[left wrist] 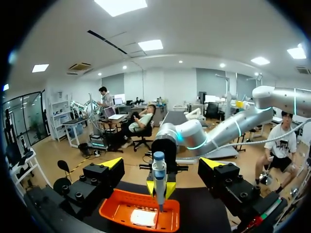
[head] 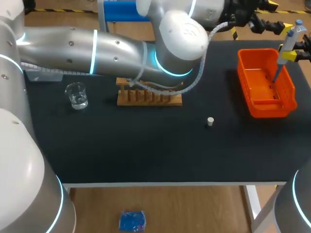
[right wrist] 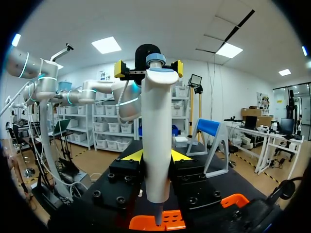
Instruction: Invert the test tube, pick up the pipette, mount the tip to pipette, aspirate from beaker and dispense into the tube, eject the tip, return the pipette, and cap with the stopper.
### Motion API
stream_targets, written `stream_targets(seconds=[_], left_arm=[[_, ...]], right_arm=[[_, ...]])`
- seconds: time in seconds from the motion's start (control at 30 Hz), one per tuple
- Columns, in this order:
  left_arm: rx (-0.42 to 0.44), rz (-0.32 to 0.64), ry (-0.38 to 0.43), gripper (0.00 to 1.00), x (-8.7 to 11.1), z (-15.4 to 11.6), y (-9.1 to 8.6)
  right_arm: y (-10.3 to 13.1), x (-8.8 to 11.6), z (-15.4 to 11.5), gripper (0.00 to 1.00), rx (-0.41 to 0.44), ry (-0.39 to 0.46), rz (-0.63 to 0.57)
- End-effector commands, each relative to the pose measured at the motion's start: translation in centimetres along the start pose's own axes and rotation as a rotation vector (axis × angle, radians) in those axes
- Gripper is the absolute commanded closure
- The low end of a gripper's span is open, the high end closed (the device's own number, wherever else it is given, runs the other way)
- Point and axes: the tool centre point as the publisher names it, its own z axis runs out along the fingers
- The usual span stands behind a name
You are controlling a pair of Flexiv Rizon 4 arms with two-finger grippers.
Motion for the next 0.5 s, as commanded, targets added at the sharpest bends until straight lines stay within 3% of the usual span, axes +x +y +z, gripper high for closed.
stream_targets(seconds=[0.03,0.3,0.5], left_arm=[[0.107,0.006,0.029,0.0,0.0,-2.7,0.6],[0.11,-0.005,0.094,0.0,0.7,-5.3,1.5],[0.127,-0.024,0.117,0.0,1.9,-6.8,3.5]], right_arm=[[0.1,0.0,-0.1,1.0,0.003,0.002,0.001],[0.1,0.0,-0.1,1.0,0.003,0.002,0.001],[0.1,0.0,-0.1,1.0,0.003,0.002,0.001]])
